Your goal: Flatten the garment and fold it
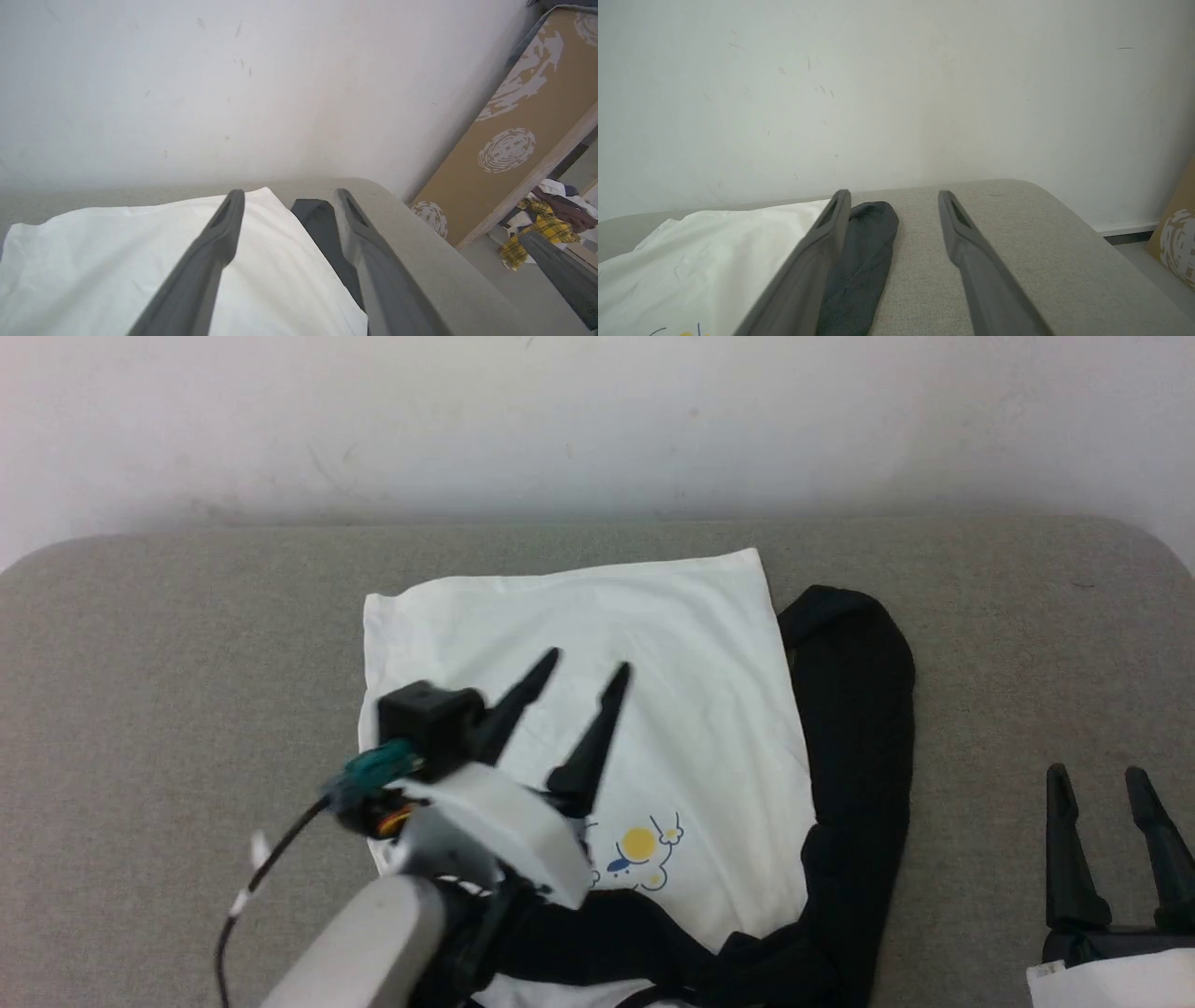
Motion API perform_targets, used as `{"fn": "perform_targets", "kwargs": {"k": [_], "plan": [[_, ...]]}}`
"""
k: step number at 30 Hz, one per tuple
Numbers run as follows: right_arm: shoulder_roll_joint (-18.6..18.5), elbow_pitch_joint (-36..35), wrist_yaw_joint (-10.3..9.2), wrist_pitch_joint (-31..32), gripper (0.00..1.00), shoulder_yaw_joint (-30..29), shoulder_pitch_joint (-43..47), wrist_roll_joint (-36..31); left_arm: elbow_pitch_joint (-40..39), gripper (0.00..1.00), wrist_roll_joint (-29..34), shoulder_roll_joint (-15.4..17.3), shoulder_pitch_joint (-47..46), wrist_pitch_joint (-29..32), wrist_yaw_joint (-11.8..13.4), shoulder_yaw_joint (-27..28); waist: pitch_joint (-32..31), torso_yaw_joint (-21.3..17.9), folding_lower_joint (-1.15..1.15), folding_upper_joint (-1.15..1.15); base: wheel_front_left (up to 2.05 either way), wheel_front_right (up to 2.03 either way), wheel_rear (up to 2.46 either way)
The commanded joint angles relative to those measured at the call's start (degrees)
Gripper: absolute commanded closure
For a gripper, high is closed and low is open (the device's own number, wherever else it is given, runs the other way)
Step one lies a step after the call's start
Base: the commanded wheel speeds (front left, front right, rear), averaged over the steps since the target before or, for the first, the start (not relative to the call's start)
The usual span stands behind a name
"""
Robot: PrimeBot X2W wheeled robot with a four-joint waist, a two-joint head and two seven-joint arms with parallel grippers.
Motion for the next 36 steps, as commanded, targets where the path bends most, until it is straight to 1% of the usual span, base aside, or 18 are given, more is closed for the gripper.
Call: {"fn": "perform_targets", "kwargs": {"k": [1, 4, 8, 10, 14, 17, 19, 21, 25, 29, 33, 36], "plan": [[0.1, -0.4, -0.03, 0.2, 0.00, 0.0, 0.5, 0.0, -1.7, 0.00, 0.9, 1.9, 3.0, -2.7, 1.4, 2.4, -0.4, 0.1, 0.00, -0.01, 0.00, 0.00, 0.00], [0.1, -0.6, -0.03, 0.4, 0.00, 0.0, 0.8, 0.0, -4.9, 0.00, 1.2, 4.9, 8.1, -8.4, 4.6, 8.4, -0.8, 0.1, 0.00, -0.01, 0.00, 0.00, 0.00], [0.1, -0.9, -0.03, 0.5, 0.00, 0.1, 1.3, -0.1, -8.7, 0.00, 1.0, 7.4, 16.0, -16.9, 8.4, 16.9, -1.0, 0.3, 0.00, -0.01, 0.00, 0.00, 0.00], [0.1, -1.0, -0.03, 0.5, 0.00, 0.1, 1.6, -0.1, -9.9, 0.00, 2.4, 9.1, 20.2, -20.0, 10.4, 20.6, -0.9, 0.4, 0.00, -0.01, 0.00, 0.00, 0.00], [0.1, -1.1, -0.03, 0.4, 0.00, 0.0, 1.7, 0.1, -11.8, 0.00, 6.8, 11.0, 28.0, -22.3, 13.3, 25.7, -0.5, 0.6, 0.00, -0.01, 0.00, 0.00, 0.00], [0.1, -1.0, -0.03, 0.3, 0.00, 0.0, 1.8, 0.3, -12.2, 0.00, 10.9, 11.8, 32.7, -22.7, 13.9, 27.3, -0.1, 0.8, 0.00, -0.01, 0.00, 0.00, 0.00], [0.1, -0.8, -0.03, 0.1, 0.00, -0.2, 2.0, 0.6, -12.9, 0.00, 12.3, 10.6, 34.8, -22.8, 13.4, 28.3, 0.0, 1.0, 0.00, -0.01, 0.00, 0.00, 0.00], [0.1, -0.7, -0.03, -0.1, 0.00, -0.3, 2.1, 0.9, -13.9, 0.00, 12.9, 8.4, 36.4, -22.8, 12.2, 29.6, 0.2, 1.2, 0.00, -0.01, 0.00, 0.00, 0.00], [0.1, -0.7, -0.03, -0.2, 0.00, -0.8, 2.2, 1.1, -14.8, 0.00, 13.5, 4.5, 38.2, -22.8, 8.7, 32.3, 0.8, 1.8, 0.00, -0.01, 0.00, 0.00, 0.00], [0.1, -2.2, -0.03, 0.9, 0.00, -0.7, 0.5, -0.6, -15.0, 0.00, 14.2, 1.8, 37.4, -22.8, 4.8, 33.9, 2.3, 2.3, 0.00, -0.01, 0.00, 0.00, 0.00], [0.1, -5.5, -0.03, 4.5, 0.00, 0.2, -4.4, -1.6, -15.1, 0.00, 14.9, -0.4, 35.3, -22.8, 1.8, 35.0, 5.1, 2.4, 0.00, -0.01, 0.00, 0.00, 0.00], [-0.3, -8.4, -0.03, 9.7, 0.00, 0.8, -11.0, -2.6, -15.2, 0.00, 15.3, -1.8, 33.7, -22.8, -0.3, 35.7, 7.9, 2.4, 0.00, -0.01, 0.00, 0.00, 0.00]]}}
